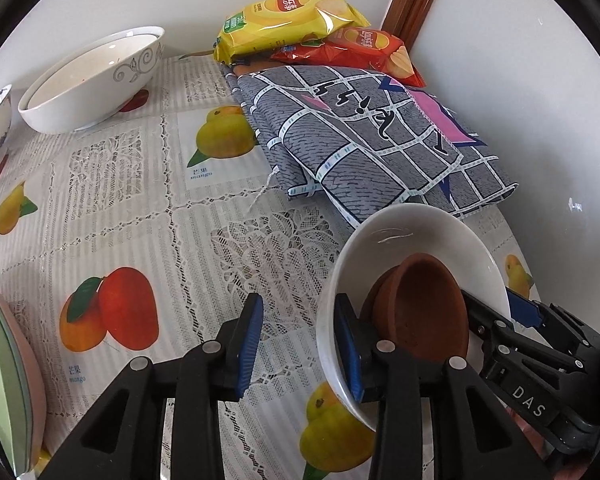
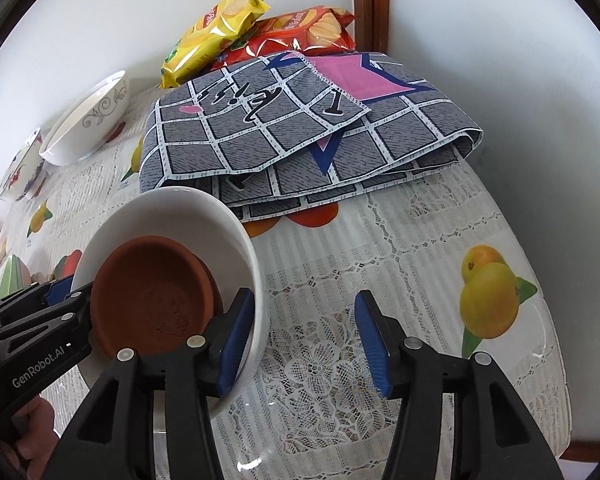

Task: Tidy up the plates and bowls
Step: 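Carry the white bowl with the dish over to the light-green plate stack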

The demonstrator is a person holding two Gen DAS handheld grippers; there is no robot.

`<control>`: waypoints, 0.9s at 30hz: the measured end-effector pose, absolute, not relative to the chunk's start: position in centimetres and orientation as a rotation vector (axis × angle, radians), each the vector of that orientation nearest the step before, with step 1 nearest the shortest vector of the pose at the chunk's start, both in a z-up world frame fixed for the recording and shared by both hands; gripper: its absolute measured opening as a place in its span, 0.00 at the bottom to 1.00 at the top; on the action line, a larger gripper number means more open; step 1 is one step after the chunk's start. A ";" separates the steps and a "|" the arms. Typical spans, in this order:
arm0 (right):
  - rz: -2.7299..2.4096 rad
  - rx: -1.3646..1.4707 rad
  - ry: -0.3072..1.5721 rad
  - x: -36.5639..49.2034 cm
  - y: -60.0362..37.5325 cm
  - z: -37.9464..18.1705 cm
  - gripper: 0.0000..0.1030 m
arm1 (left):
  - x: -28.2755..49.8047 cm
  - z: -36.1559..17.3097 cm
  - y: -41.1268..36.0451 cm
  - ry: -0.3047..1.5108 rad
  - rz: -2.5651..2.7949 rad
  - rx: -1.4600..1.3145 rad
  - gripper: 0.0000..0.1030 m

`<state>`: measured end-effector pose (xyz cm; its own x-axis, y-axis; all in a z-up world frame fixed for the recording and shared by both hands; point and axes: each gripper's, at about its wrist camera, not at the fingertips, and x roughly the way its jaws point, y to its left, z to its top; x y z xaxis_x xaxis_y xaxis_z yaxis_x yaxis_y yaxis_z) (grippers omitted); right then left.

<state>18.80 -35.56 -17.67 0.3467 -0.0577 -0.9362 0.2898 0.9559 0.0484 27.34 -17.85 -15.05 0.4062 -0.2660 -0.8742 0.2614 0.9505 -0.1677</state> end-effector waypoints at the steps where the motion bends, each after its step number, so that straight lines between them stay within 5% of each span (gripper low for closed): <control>1: -0.227 0.223 1.195 18.7 -35.6 -17.6 0.51 | 27.3 -15.1 -17.8 1.101 -0.334 -0.003 0.34; 19: -0.229 0.280 1.157 18.3 -35.7 -17.7 0.49 | 27.4 -15.1 -17.7 1.112 -0.325 -0.005 0.36; 27: -0.185 0.346 1.151 18.1 -35.4 -17.6 0.28 | 26.9 -14.9 -18.1 1.091 -0.347 -0.020 0.20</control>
